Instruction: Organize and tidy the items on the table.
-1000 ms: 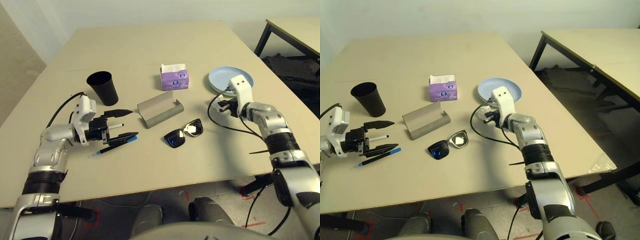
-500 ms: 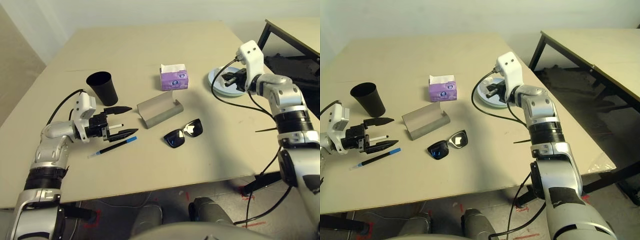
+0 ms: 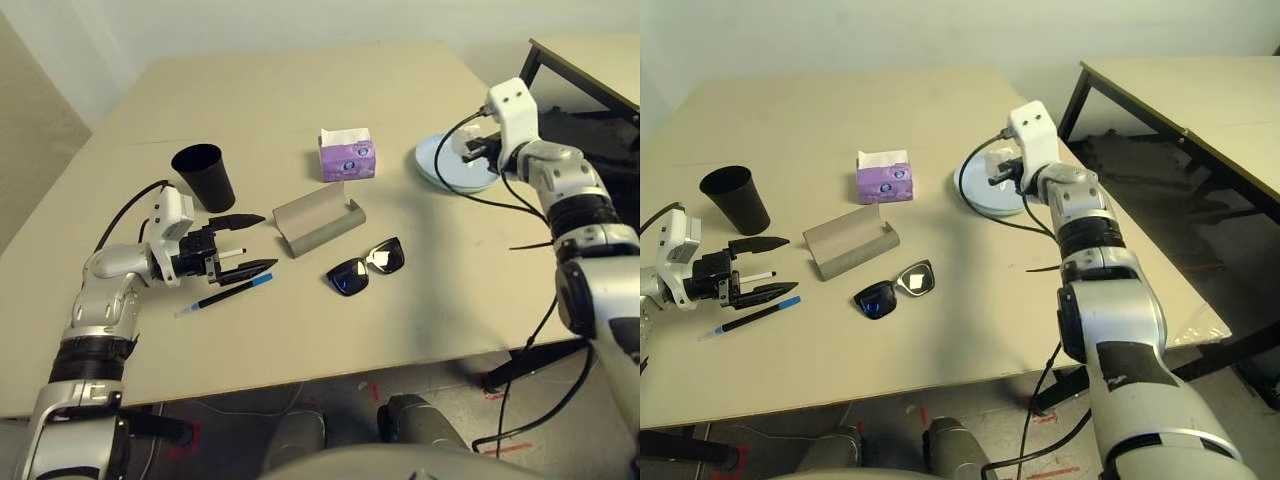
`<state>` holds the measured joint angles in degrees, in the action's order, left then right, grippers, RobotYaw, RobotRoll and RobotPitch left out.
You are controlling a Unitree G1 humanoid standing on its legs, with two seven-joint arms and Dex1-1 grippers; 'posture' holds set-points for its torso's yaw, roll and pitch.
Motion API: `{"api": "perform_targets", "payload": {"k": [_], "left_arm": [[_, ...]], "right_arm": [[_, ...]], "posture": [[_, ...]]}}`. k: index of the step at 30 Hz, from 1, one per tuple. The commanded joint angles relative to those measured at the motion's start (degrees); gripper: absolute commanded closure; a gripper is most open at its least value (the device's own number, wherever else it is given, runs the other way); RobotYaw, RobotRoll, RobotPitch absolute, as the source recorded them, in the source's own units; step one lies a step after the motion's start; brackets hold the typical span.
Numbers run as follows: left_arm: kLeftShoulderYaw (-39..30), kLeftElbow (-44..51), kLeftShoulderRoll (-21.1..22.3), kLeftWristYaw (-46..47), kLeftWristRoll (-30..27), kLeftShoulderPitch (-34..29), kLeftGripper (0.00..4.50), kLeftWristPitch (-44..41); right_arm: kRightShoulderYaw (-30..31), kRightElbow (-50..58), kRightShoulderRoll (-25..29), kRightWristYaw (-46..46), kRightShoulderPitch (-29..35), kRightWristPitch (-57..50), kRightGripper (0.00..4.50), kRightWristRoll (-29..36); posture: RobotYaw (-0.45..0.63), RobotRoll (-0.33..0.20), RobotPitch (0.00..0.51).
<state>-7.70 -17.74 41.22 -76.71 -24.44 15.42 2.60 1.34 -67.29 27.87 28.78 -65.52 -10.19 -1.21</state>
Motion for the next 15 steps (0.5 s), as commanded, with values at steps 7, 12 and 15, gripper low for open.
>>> {"api": "perform_targets", "payload": {"k": [7,12,15], "left_arm": [[-0.3,1.8,0.6,0.4,-0.1,-0.8,0.00,-0.6],[-0.5,2.3,0.7,0.7,-0.3,-0.8,0.00,-1.2],[-0.6,2.7,0.7,0.9,-0.5,-1.0,0.00,-1.5]], "right_arm": [[-0.3,-4.5,-1.4,-1.0,-1.6,3.3,4.46,-2.2],[-0.6,-5.8,-1.3,-3.0,-2.0,4.5,4.46,-3.0],[-0.6,-6.4,-1.3,-3.7,-2.0,5.1,4.46,-3.3]], "posture": [[0.04,0.000,0.012],[0.04,0.000,0.014],[0.04,0.000,0.017]]}}
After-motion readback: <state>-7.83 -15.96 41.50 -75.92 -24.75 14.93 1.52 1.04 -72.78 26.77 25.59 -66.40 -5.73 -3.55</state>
